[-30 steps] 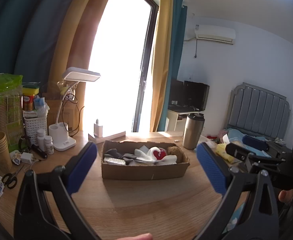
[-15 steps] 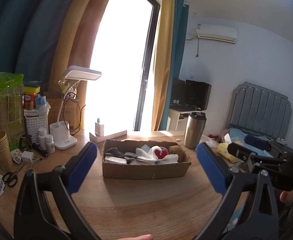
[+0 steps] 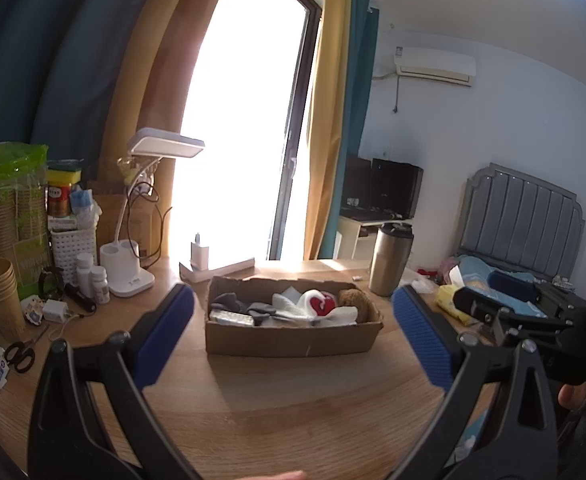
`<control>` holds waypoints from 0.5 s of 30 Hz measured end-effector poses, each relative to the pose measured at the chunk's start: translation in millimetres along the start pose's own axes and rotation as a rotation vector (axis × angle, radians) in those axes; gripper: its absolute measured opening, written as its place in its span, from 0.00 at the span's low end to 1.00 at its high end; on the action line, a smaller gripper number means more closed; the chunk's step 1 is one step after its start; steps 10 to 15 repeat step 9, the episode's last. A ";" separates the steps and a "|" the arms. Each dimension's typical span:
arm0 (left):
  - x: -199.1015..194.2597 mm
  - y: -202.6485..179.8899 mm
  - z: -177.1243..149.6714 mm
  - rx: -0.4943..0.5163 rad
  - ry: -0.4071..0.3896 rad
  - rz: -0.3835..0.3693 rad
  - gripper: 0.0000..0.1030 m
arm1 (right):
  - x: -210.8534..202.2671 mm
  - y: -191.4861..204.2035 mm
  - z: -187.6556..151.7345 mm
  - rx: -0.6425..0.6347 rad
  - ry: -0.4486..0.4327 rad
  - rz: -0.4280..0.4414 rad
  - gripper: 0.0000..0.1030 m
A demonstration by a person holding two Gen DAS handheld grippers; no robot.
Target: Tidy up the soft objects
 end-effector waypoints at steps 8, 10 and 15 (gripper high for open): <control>1.5 -2.0 -1.8 0.014 -0.001 0.005 0.98 | 1.6 2.0 -0.8 -0.004 0.005 0.016 0.74; 3.3 0.2 -2.5 0.017 0.001 0.019 0.98 | 4.9 0.9 -1.1 -0.012 0.013 0.016 0.74; 3.3 0.2 -2.5 0.017 0.001 0.019 0.98 | 4.9 0.9 -1.1 -0.012 0.013 0.016 0.74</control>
Point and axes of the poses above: each gripper's, at about its wrist camera, not at the fingertips, and x roughly the way its jaws point, y to its left, z to its top, the point moved 9 cm from there along x, roughly the way its jaws point, and after that the axes turned 3 degrees about y, right-handed, at the moved point
